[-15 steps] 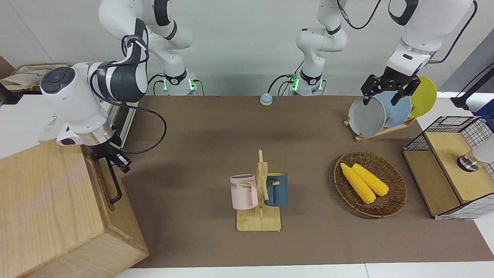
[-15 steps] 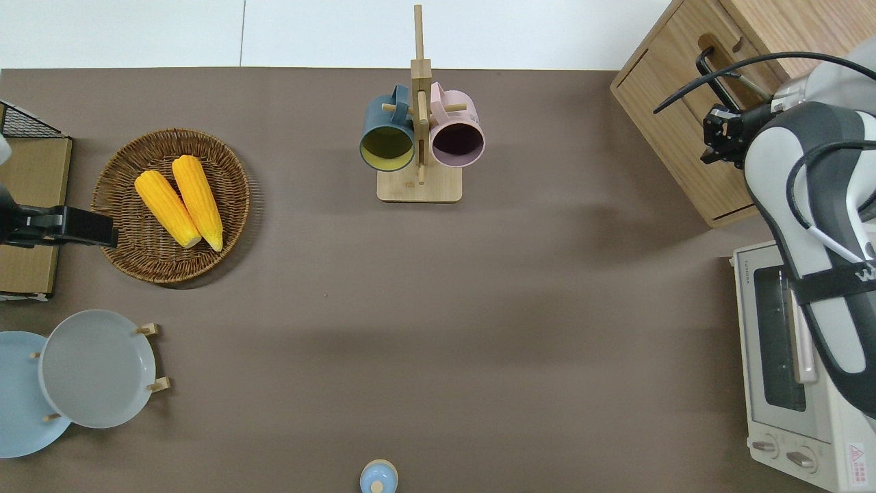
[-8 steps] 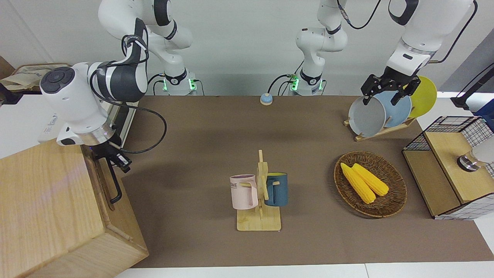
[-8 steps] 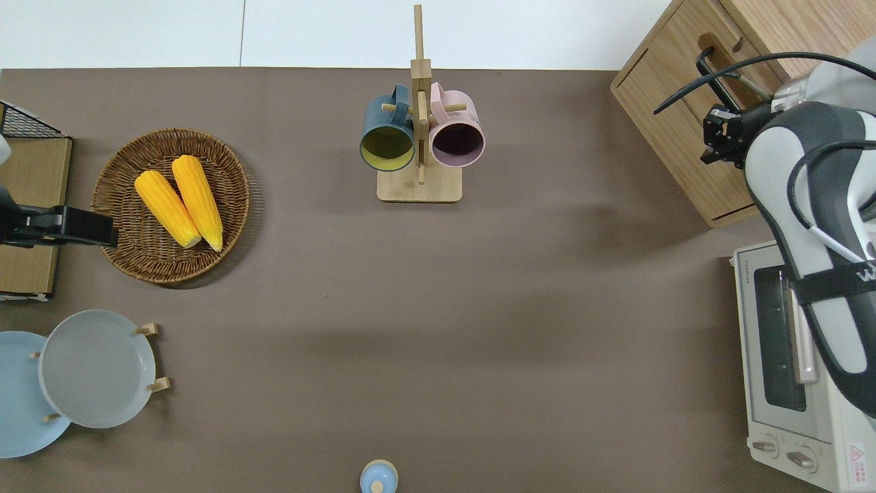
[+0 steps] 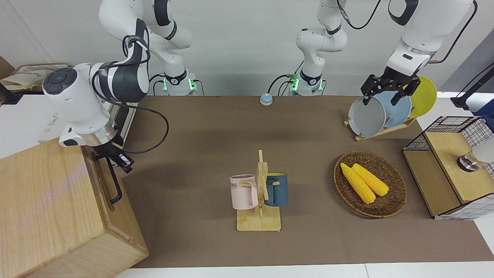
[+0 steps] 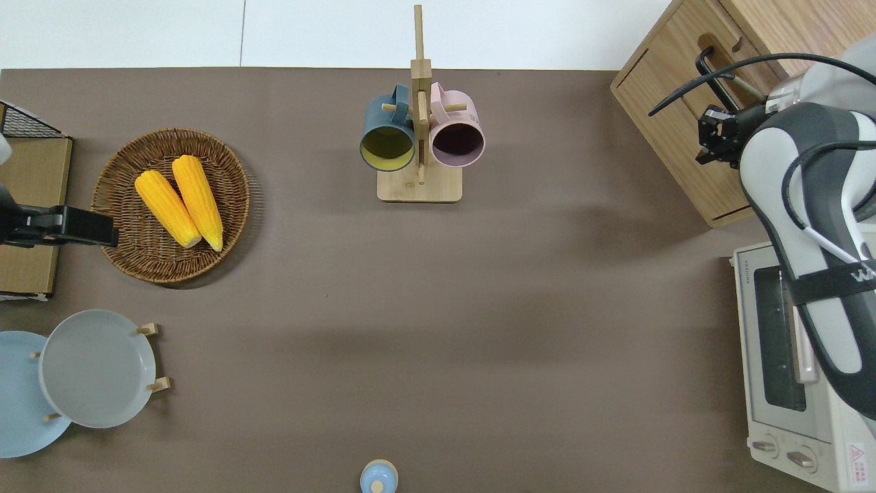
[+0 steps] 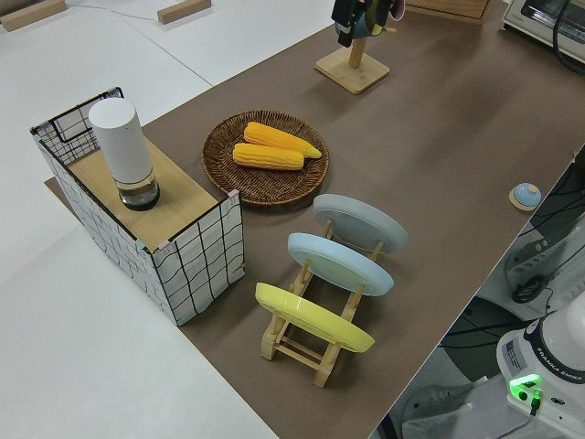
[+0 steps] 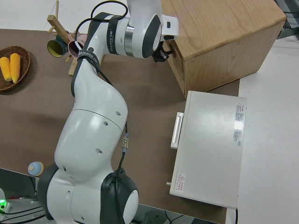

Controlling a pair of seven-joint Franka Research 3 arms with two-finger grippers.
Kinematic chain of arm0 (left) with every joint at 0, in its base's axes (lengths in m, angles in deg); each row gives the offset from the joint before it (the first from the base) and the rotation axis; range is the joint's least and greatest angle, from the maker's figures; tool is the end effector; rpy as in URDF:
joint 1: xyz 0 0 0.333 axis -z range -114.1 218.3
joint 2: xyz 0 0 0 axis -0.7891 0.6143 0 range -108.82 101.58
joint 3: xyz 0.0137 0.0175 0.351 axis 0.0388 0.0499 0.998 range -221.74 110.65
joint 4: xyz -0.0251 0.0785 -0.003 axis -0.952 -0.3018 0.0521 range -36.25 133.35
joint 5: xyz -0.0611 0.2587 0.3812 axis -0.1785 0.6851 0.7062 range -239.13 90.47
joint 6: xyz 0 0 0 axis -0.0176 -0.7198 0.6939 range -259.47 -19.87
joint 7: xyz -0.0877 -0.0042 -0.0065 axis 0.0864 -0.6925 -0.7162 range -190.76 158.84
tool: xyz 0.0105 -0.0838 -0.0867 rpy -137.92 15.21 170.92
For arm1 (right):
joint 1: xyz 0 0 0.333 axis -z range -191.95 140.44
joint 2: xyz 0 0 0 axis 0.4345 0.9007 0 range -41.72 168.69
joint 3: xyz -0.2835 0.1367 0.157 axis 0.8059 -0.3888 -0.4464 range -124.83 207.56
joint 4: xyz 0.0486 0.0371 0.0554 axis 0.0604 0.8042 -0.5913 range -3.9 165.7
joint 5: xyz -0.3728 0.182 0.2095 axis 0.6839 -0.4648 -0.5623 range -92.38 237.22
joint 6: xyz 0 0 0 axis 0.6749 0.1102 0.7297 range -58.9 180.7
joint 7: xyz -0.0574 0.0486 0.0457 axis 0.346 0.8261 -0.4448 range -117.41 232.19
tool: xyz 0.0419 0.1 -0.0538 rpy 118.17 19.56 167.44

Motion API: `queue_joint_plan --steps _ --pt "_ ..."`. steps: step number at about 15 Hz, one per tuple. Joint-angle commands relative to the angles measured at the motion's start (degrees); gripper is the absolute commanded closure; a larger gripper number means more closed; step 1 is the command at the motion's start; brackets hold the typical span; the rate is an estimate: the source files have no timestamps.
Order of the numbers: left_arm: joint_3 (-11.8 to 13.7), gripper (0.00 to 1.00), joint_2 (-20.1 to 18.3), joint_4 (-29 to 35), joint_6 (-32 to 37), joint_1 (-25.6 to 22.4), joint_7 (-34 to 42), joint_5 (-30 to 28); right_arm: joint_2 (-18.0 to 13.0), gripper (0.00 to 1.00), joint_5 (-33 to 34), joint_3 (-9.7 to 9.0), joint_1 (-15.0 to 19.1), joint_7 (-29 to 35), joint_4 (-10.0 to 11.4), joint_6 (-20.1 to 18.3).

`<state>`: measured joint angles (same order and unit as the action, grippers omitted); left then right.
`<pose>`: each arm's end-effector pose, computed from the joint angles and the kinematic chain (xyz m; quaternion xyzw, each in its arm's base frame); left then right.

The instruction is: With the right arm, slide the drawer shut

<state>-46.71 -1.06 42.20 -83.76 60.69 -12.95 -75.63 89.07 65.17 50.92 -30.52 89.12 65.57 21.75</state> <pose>0.6425 -0.0025 0.6628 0.9996 -0.0246 0.0125 0.0076 0.7863 -0.0301 0.4916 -0.9469 0.3182 -0.0316 0.0342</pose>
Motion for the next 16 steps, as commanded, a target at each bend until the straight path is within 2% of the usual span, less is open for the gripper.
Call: queue_joint_plan --steps 1,6,9,13,16 --pt "0.9 0.00 0.7 -1.1 0.0 1.0 0.3 0.8 0.2 1.000 0.7 -0.24 -2.2 -0.7 -0.7 0.0" --pt "0.9 0.00 0.7 -1.1 0.0 1.0 0.3 0.9 -1.6 1.000 2.8 -0.07 -7.9 -0.6 -0.4 -3.6" --pt "0.9 0.00 0.7 -1.1 0.0 1.0 0.3 0.9 -4.2 1.000 4.2 -0.15 -9.8 -2.3 -0.1 -6.4" --pt "0.9 0.00 0.7 -1.1 0.0 1.0 0.3 0.9 -10.6 1.000 5.1 -0.15 -9.9 -14.2 5.0 -9.2" --pt "0.9 0.00 0.7 -1.1 0.0 1.0 0.3 0.8 -14.9 1.000 6.6 -0.15 -8.9 -20.5 8.1 -11.5"
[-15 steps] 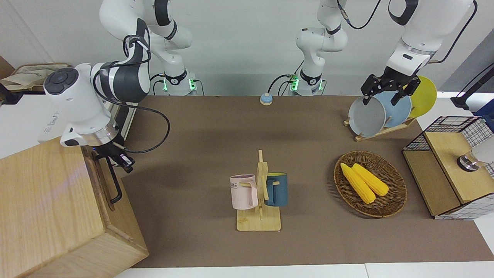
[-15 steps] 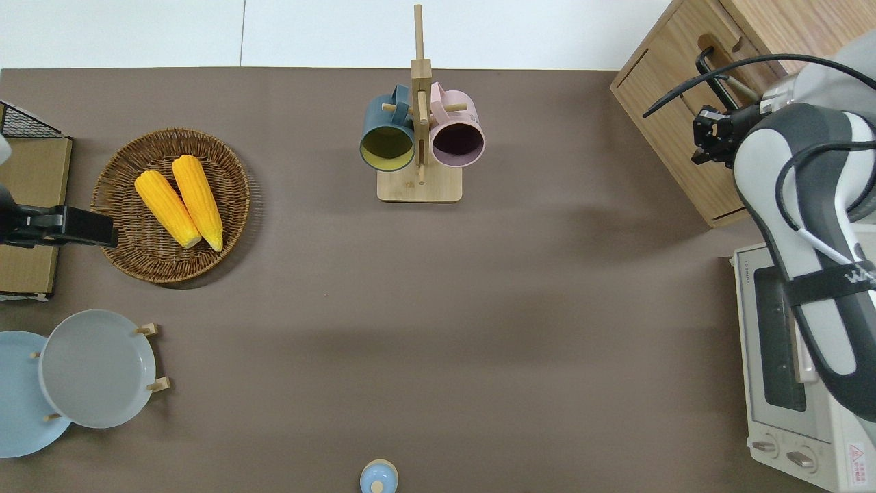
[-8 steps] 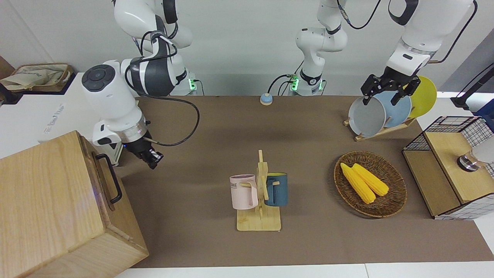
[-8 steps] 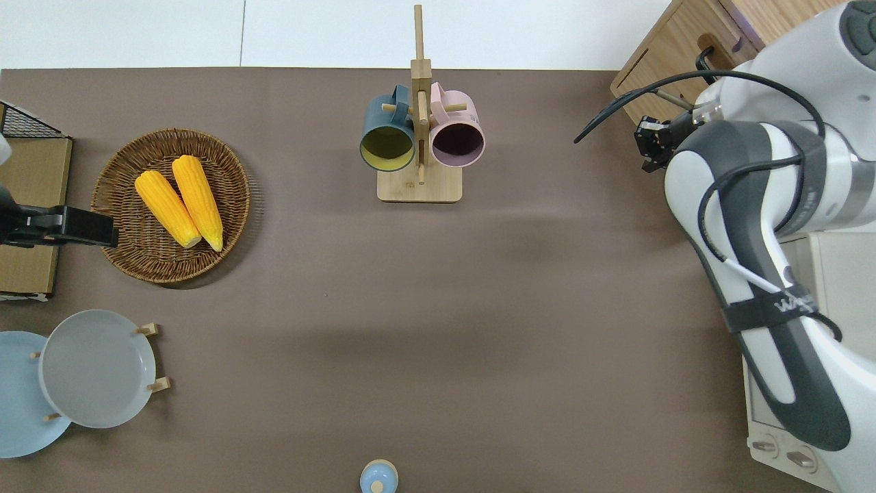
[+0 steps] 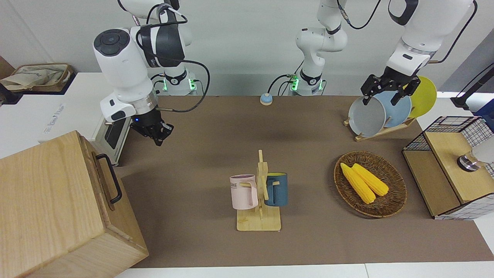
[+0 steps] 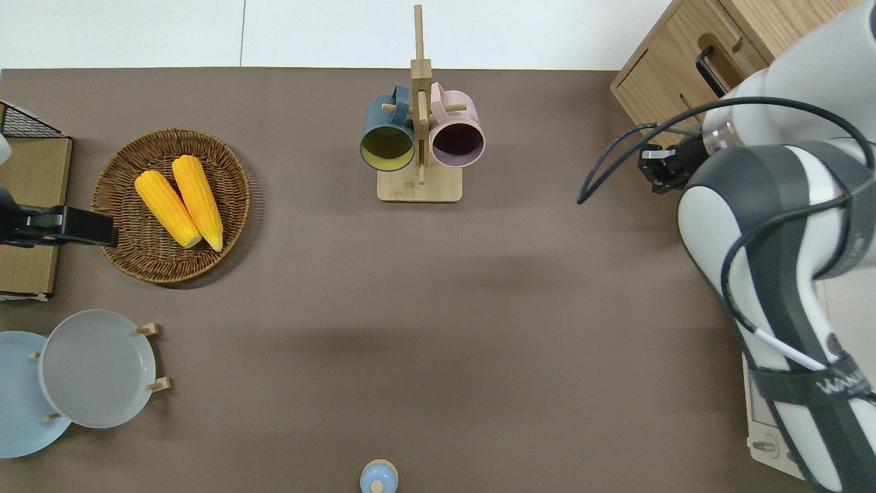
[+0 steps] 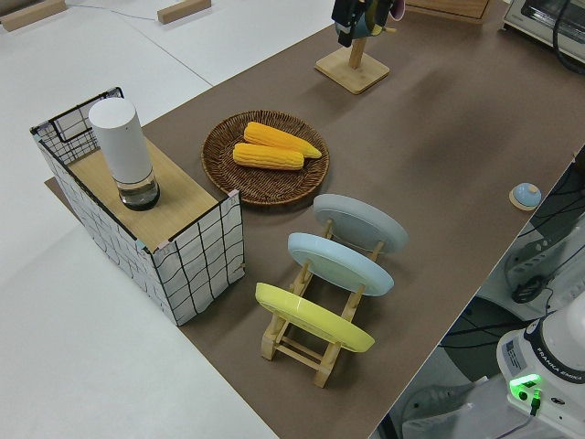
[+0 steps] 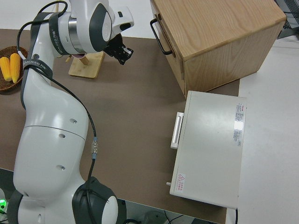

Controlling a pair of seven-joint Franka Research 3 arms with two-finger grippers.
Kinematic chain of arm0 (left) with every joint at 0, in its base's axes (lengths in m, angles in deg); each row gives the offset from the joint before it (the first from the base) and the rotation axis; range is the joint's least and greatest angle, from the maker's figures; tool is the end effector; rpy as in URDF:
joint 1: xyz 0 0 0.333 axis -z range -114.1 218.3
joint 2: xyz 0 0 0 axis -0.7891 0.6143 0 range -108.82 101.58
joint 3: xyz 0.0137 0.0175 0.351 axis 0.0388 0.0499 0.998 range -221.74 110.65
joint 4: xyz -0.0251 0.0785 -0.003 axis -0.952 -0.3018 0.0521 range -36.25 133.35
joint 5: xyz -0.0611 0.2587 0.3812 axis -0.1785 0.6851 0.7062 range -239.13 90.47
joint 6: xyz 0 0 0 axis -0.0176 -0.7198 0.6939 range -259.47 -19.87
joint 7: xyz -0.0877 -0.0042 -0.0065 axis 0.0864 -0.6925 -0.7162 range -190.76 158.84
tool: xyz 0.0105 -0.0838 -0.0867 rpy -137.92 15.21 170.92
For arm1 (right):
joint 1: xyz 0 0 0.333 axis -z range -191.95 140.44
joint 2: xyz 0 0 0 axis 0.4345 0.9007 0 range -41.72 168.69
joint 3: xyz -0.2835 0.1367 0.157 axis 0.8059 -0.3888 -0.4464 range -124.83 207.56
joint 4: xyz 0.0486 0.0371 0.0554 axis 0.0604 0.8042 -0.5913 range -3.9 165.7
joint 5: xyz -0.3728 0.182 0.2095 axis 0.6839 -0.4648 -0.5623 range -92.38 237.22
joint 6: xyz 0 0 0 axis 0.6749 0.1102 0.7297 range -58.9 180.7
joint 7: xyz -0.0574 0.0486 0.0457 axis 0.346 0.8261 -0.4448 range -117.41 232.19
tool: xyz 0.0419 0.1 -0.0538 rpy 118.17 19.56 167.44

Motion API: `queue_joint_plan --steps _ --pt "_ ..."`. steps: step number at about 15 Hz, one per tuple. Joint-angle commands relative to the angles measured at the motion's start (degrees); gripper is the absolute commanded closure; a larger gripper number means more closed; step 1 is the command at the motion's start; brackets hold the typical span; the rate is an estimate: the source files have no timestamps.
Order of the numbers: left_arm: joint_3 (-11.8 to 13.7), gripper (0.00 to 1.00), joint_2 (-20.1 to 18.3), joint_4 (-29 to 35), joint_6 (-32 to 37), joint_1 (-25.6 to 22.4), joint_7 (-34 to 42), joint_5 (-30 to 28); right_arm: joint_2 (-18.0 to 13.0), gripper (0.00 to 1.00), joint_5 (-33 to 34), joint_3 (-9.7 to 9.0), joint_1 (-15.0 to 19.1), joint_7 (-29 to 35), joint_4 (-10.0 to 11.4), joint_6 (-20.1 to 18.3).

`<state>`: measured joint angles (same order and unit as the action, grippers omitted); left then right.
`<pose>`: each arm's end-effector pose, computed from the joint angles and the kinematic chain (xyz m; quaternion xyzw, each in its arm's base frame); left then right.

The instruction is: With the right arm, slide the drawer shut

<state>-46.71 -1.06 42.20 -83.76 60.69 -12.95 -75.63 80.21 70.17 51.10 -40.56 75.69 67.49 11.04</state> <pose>0.6425 -0.0025 0.6628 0.9996 -0.0246 0.0125 0.0076 0.7258 0.0856 0.5720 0.9935 -0.1132 0.0058 0.0036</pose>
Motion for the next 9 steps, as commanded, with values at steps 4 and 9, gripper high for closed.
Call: queue_joint_plan --steps 4,9 --pt "0.9 0.00 0.7 -1.1 0.0 1.0 0.3 0.9 -11.2 1.000 1.7 -0.33 3.4 -14.6 10.6 -2.3" --pt "0.9 0.00 0.7 -1.1 0.0 1.0 0.3 0.9 -16.4 1.000 2.9 -0.50 4.4 -19.3 15.9 -2.1"
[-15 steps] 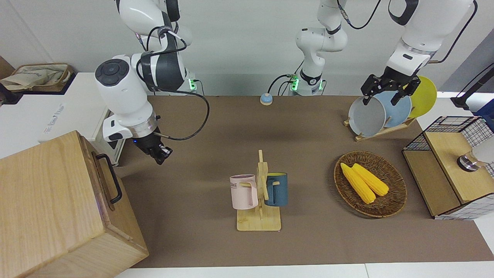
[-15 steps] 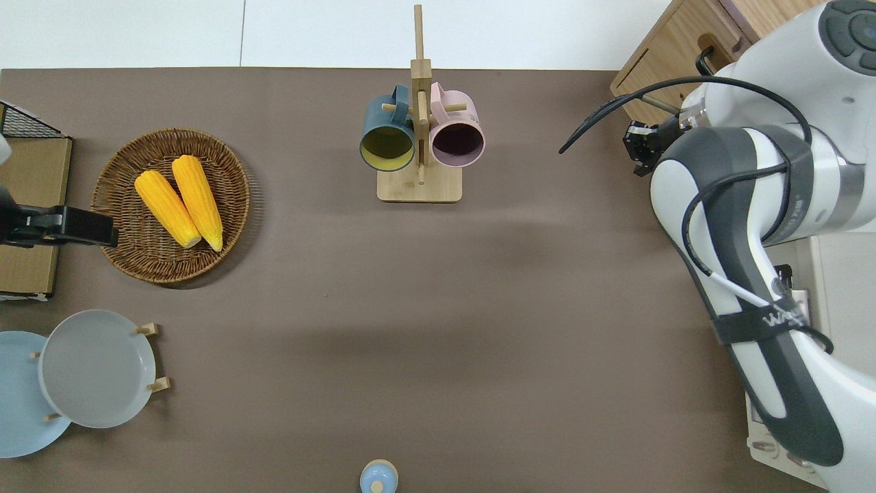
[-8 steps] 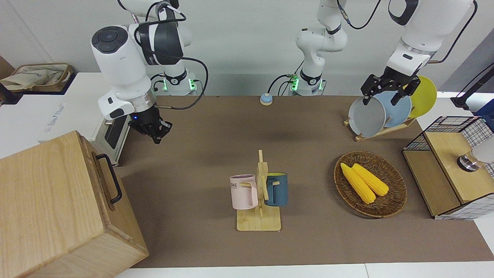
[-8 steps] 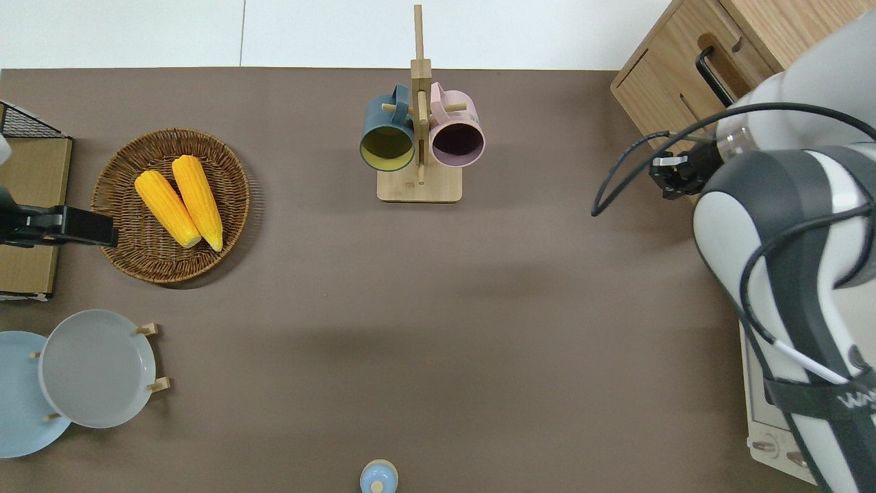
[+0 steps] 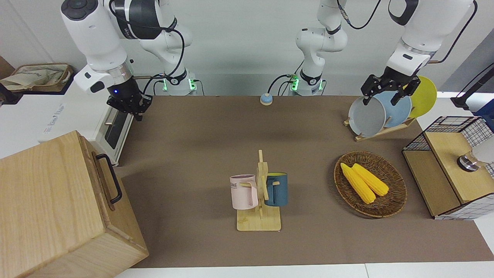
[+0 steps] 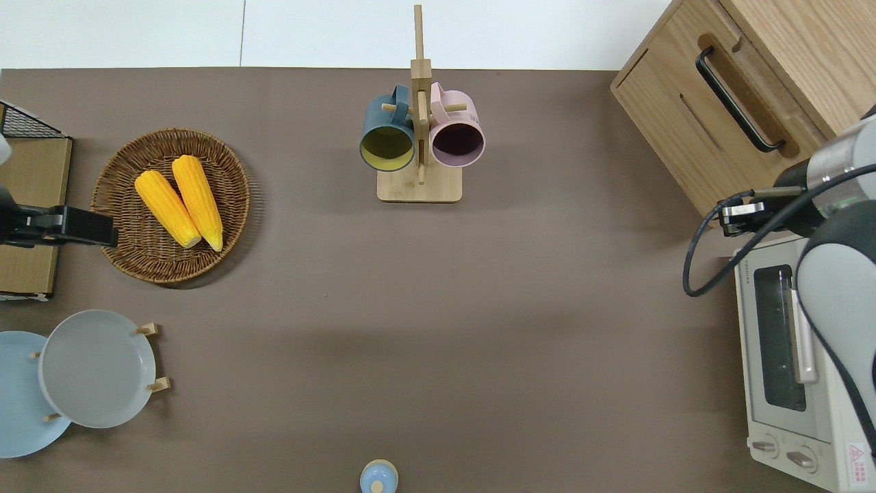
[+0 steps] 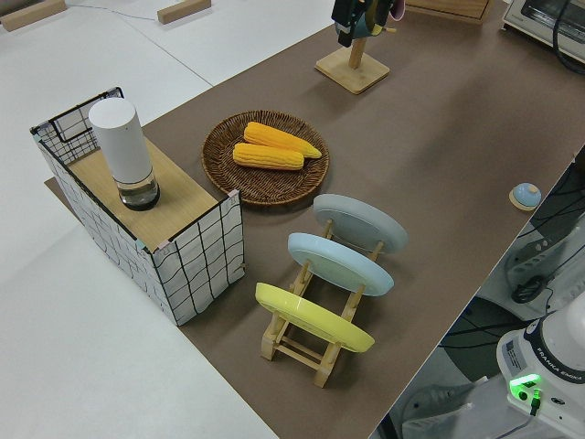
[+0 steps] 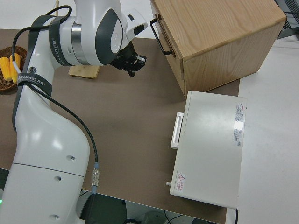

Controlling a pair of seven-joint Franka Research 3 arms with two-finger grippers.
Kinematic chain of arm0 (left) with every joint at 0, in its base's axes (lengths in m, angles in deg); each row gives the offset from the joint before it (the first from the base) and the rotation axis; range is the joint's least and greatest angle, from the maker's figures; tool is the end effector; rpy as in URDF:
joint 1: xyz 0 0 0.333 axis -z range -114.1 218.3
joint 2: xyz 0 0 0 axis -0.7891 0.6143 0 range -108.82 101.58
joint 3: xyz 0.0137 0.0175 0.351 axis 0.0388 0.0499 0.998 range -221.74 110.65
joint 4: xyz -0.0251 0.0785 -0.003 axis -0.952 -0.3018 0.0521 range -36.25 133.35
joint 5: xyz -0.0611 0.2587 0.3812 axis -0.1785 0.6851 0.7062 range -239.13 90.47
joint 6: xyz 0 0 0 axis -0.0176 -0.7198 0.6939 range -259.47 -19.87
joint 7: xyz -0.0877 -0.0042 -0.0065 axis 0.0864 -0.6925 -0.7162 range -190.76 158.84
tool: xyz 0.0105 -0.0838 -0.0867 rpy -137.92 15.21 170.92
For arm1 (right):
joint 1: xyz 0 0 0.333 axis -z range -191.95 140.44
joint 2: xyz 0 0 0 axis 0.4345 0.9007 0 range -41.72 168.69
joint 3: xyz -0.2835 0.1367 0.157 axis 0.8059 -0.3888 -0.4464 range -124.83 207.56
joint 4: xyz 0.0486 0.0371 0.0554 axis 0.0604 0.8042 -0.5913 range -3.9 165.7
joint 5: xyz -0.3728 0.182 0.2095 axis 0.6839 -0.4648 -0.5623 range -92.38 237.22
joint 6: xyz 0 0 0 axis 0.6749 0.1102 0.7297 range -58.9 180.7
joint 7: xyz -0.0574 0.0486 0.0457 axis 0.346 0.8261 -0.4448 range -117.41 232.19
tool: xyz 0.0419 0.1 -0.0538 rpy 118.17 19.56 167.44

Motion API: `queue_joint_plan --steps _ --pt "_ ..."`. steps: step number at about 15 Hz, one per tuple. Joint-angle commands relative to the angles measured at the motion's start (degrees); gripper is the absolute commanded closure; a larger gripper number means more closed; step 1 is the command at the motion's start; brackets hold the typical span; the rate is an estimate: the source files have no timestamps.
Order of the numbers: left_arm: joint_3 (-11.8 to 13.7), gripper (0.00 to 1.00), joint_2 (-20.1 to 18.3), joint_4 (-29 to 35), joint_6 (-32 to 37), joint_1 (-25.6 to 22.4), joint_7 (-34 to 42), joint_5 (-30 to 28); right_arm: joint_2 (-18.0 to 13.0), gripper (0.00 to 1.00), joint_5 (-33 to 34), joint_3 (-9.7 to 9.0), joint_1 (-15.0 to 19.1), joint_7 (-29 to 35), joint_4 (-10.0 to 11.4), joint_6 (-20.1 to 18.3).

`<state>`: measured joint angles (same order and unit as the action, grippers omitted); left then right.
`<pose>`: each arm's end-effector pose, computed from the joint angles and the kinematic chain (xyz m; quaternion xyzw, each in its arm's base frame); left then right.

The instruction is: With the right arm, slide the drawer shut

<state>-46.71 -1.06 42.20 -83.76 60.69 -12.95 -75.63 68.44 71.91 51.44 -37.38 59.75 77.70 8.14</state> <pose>0.6425 -0.0025 0.6628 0.9996 -0.0246 0.0125 0.0076 0.6589 0.0234 0.6110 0.9999 -0.0070 -0.0080 0.0034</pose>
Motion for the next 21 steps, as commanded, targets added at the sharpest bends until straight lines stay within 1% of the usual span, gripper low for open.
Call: queue_joint_plan --steps 1,3,4,6,7,8,11,12,13,14,16,17,18,21 --pt "0.9 0.00 0.7 -1.1 0.0 1.0 0.3 0.8 -5.2 1.000 1.1 -0.93 1.5 -4.9 6.4 1.2" --pt "0.9 0.00 0.7 -1.1 0.0 1.0 0.3 0.9 -5.4 1.000 1.1 -1.19 2.7 -6.7 6.5 1.3" --pt "0.9 0.00 0.7 -1.1 0.0 1.0 0.3 0.8 -5.4 1.000 1.1 -2.41 3.4 -6.7 6.5 1.2" --pt "0.9 0.00 0.7 -1.1 0.0 1.0 0.3 0.8 -5.4 1.000 1.1 -6.01 6.9 -6.6 6.5 1.2" --pt "0.9 0.00 0.7 -1.1 0.0 1.0 0.3 0.8 -5.5 1.000 1.2 -7.25 7.9 -6.2 6.5 1.1" --pt "0.9 0.00 0.7 -1.1 0.0 1.0 0.3 0.8 -5.4 1.000 1.6 -7.52 8.3 -6.2 6.4 1.1" --pt "0.9 0.00 0.7 -1.1 0.0 1.0 0.3 0.8 -5.4 0.997 2.2 -7.52 7.8 -6.1 6.1 0.6" --pt "0.9 0.00 0.7 -1.1 0.0 1.0 0.3 0.8 -5.4 0.963 2.7 -7.44 7.6 -6.0 6.0 0.6" --pt "0.9 0.00 0.7 -1.1 0.0 1.0 0.3 0.9 -5.3 0.893 2.9 -7.52 7.4 -6.0 5.9 0.6" --pt "0.9 0.00 0.7 -1.1 0.0 1.0 0.3 0.9 -5.2 0.765 2.9 -7.52 7.4 -6.0 5.7 0.6" --pt "0.9 0.00 0.7 -1.1 0.0 1.0 0.3 0.8 -5.0 0.400 3.0 -7.52 7.3 -5.9 4.6 0.3" --pt "0.9 0.00 0.7 -1.1 0.0 1.0 0.3 0.8 -4.9 0.127 3.0 -7.52 7.3 -5.4 4.0 0.1" --pt "0.9 0.00 0.7 -1.1 0.0 1.0 0.3 0.8 -4.6 0.014 2.9 -7.52 7.4 -4.7 3.3 -0.3" --pt "0.9 0.00 0.7 -1.1 0.0 1.0 0.3 0.8 -4.3 0.011 2.7 -7.52 7.8 -4.6 2.3 -0.7"
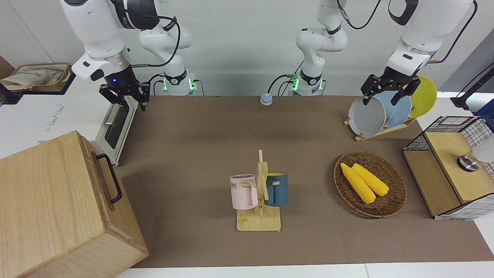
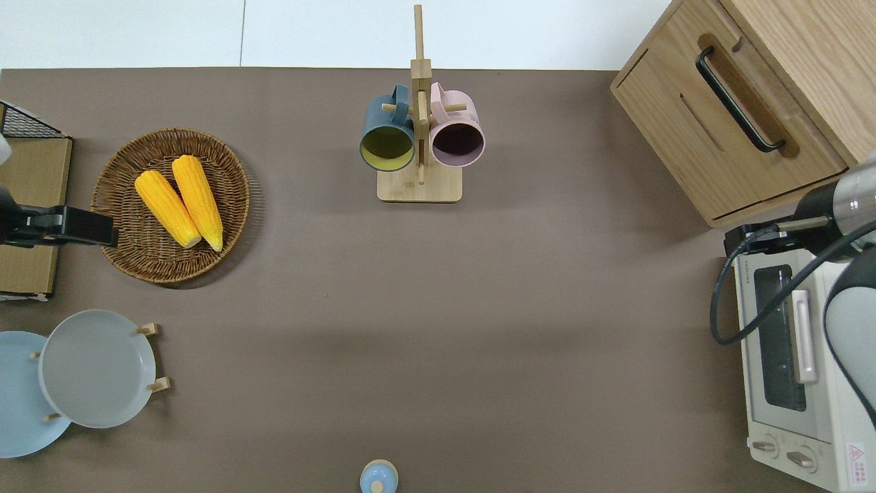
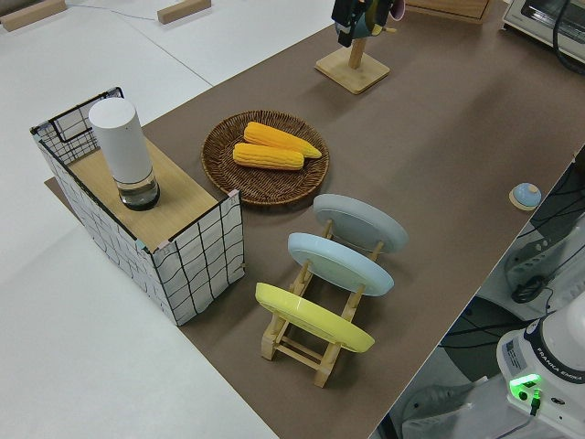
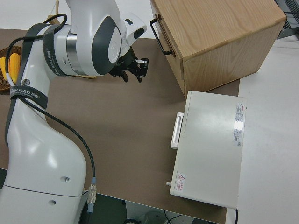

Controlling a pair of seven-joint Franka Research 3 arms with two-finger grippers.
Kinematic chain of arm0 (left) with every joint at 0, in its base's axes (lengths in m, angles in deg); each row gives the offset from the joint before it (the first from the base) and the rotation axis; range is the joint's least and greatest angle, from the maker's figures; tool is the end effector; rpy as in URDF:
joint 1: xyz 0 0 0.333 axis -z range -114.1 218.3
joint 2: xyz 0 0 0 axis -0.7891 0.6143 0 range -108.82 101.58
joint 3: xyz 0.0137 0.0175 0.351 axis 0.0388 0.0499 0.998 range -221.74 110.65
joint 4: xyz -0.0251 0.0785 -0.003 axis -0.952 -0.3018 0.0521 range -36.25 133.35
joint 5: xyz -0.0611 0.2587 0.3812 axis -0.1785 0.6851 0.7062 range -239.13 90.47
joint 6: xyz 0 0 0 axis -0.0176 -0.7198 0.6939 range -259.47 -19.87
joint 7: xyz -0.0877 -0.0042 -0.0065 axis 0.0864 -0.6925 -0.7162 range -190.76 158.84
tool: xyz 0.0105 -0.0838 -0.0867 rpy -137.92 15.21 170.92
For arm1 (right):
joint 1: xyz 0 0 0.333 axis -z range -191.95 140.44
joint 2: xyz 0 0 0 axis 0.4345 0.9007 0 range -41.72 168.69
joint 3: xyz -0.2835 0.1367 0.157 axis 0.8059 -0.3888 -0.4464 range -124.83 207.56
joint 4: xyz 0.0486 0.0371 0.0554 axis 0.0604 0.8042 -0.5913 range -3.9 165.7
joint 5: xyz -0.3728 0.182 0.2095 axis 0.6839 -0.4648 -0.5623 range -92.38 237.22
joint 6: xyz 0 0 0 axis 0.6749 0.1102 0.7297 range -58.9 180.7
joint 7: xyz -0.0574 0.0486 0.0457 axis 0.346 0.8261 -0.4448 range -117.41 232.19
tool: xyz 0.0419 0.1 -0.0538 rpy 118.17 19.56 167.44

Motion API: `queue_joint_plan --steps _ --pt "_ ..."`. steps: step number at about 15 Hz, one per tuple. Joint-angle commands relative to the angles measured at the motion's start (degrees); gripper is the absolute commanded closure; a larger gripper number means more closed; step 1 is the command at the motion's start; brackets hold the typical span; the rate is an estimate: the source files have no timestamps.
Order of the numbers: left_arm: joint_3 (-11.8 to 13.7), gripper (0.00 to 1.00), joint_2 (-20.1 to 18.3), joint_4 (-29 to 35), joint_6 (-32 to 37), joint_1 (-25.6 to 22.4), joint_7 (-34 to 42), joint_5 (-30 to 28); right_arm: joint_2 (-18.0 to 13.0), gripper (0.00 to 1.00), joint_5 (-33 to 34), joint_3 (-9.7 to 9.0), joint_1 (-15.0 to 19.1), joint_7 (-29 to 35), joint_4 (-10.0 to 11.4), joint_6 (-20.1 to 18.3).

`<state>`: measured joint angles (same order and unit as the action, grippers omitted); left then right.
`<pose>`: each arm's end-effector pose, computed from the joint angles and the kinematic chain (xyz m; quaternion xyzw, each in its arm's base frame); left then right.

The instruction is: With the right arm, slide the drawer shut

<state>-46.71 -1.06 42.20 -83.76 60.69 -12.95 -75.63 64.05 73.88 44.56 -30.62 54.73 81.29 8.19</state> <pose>0.6425 -0.0025 0.6628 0.9996 -0.0246 0.0125 0.0076 0.6339 0.0156 0.6256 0.9992 0.0383 -0.0015 0.0130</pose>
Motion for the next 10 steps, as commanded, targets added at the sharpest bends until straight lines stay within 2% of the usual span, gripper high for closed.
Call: queue_joint_plan --steps 1,6,10 --pt "0.9 0.00 0.7 -1.1 0.0 1.0 0.3 0.8 0.1 0.011 0.6 -0.65 1.2 0.4 -1.4 -1.1" --pt "0.9 0.00 0.7 -1.1 0.0 1.0 0.3 0.8 2.2 0.011 0.1 -0.65 1.4 0.4 -4.9 -2.3" --pt "0.9 0.00 0.7 -1.1 0.0 1.0 0.3 0.8 2.5 0.011 0.0 -0.56 1.3 0.5 -5.2 -2.2"
